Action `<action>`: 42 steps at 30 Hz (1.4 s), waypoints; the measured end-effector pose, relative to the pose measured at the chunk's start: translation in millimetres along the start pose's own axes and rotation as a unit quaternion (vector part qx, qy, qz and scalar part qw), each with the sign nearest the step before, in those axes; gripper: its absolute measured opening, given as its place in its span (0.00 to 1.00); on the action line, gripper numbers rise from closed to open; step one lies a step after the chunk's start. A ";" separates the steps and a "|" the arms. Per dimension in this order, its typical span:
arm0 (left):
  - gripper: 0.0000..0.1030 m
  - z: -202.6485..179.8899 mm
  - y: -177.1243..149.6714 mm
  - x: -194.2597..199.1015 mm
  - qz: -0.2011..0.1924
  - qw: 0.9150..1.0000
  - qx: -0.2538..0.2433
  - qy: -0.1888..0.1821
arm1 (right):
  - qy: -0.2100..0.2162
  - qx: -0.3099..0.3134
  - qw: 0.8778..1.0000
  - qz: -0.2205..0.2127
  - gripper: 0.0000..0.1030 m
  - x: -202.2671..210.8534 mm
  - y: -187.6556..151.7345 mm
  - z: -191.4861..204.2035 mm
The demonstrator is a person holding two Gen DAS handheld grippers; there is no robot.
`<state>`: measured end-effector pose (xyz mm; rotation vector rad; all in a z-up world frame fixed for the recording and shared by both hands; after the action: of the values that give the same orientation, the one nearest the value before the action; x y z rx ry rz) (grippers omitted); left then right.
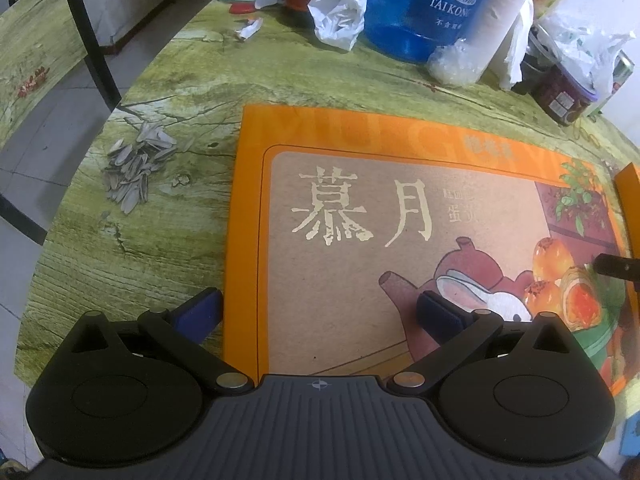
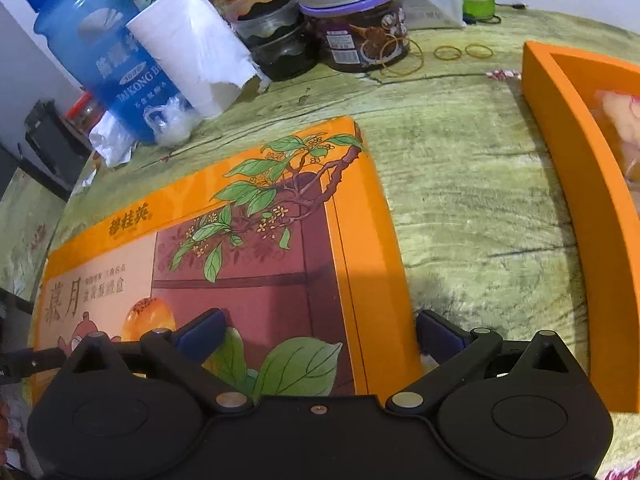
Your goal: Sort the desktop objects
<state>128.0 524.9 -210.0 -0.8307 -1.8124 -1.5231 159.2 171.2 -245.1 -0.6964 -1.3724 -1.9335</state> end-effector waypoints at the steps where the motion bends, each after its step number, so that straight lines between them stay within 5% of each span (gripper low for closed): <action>1: 1.00 0.2 -0.2 0.3 0.000 1.000 -0.001 -0.001 | -0.001 -0.001 1.000 0.002 0.98 1.3 -0.7 -0.1; 11: 1.00 1.2 -7.5 6.3 0.013 1.000 -0.014 -0.010 | -0.019 -0.019 0.999 0.042 0.96 25.6 -31.5 -6.4; 22: 1.00 -2.4 -16.0 15.8 0.016 1.000 -0.004 0.021 | 0.019 0.005 0.997 0.079 0.88 43.1 -43.3 -11.6; 33: 1.00 -7.7 -13.2 14.1 0.031 0.999 -0.002 0.043 | 0.058 -0.016 0.996 0.062 0.88 42.8 -39.6 -24.7; 42: 1.00 -4.8 -8.5 7.4 0.056 0.998 -0.026 0.007 | 0.021 -0.020 0.998 0.057 0.86 45.4 -43.6 -18.5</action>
<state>117.0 519.6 -208.5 -0.9284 -1.6929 -1.5056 95.8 154.4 -243.4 -0.7331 -1.2460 -1.8794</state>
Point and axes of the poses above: each gripper's, at about its wrist camera, not at the fingertips, and x roughly against the way its jaws point, z to its left, y to its top, the point moved 5 cm from there along -x, roughly the way its jaws point, and after that the axes turned 13 degrees about -z, right-handed, at the moved point
